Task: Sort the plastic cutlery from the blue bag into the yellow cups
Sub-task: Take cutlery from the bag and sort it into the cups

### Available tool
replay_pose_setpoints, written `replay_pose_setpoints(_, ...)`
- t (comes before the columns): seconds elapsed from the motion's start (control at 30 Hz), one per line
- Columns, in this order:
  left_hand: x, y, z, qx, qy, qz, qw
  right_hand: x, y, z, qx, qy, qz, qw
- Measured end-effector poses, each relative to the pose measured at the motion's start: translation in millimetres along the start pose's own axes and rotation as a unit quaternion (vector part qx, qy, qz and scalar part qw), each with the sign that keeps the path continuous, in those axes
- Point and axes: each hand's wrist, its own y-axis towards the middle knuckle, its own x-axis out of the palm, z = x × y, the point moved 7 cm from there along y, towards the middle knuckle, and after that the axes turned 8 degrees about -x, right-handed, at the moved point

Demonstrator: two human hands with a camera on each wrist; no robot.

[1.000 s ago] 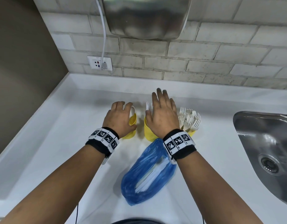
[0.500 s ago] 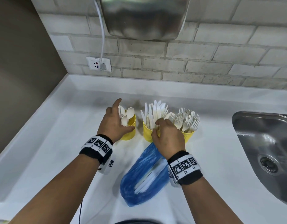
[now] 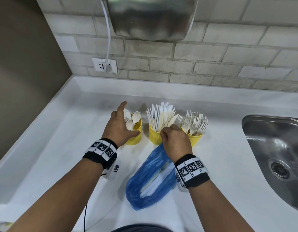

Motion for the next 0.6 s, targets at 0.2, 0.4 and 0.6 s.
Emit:
replay_pose_setpoints(0.2, -3, 2, 4, -0.005, -0.008, -0.005, 1.000, 0, 0, -3, -0.006, 0.021, -0.004, 1.000)
replay_pose_setpoints(0.4, -24, -36, 27, 0.088, 0.055, 0.144, 0.984, -24, -10, 1, 0.000, 0.072, 0.064, 0.995)
replay_pose_setpoints(0.6, 24, -113, 62, 0.224, -0.010, -0.166, 0.960, -32, -47, 4, 0.017, 0.164, 0.052, 0.985)
